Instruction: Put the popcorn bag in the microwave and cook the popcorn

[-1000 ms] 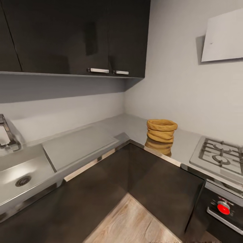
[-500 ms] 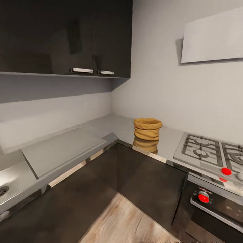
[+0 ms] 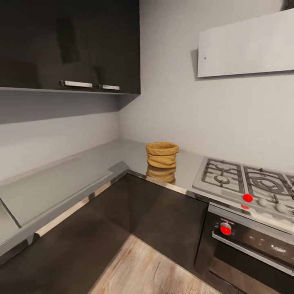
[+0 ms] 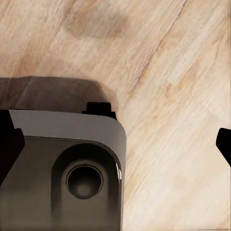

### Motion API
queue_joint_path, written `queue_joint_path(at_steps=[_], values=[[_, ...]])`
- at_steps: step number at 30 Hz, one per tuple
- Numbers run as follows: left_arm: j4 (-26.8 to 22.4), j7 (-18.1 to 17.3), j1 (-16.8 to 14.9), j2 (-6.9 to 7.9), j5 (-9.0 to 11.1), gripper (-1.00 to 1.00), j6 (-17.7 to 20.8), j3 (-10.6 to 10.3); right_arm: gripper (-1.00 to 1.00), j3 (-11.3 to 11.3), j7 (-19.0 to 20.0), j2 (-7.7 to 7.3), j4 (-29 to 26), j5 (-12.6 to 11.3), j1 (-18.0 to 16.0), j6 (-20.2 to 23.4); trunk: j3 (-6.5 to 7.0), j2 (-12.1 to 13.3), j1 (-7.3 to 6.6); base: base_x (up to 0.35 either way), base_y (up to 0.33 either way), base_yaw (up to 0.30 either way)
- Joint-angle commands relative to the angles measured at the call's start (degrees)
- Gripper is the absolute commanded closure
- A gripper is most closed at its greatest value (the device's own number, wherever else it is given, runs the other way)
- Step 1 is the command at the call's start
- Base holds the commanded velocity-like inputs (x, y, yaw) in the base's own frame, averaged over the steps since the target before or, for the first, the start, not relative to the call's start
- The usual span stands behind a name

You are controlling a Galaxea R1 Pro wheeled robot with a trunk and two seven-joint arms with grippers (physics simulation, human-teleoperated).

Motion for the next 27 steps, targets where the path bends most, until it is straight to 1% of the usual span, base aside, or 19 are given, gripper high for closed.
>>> queue_joint_path(at_steps=[1, 16, 27], values=[[-0.04, 0.14, 0.00, 0.00, 0.31, -1.00, -0.11, -0.25, -1.00, -0.45, -0.26, -0.02, 0.18, 0.60, -0.08, -0.28, -0.06, -0.03, 0.00, 0.000, 0.000, -0.246], [-0.06, 0.14, 0.00, 0.00, 0.33, -1.00, -0.11, -0.27, -1.00, -0.45, -0.26, 0.03, 0.18, 0.60, -0.08, -0.21, -0.06, -0.03, 0.00, 0.000, 0.000, -0.240], [0.00, 0.09, 0.00, 0.04, 0.39, -1.00, -0.01, -0.24, -1.00, -0.36, -0.18, -0.09, 0.18, 0.87, -0.08, -0.21, -0.06, -0.03, 0.00, 0.000, 0.000, -0.015]])
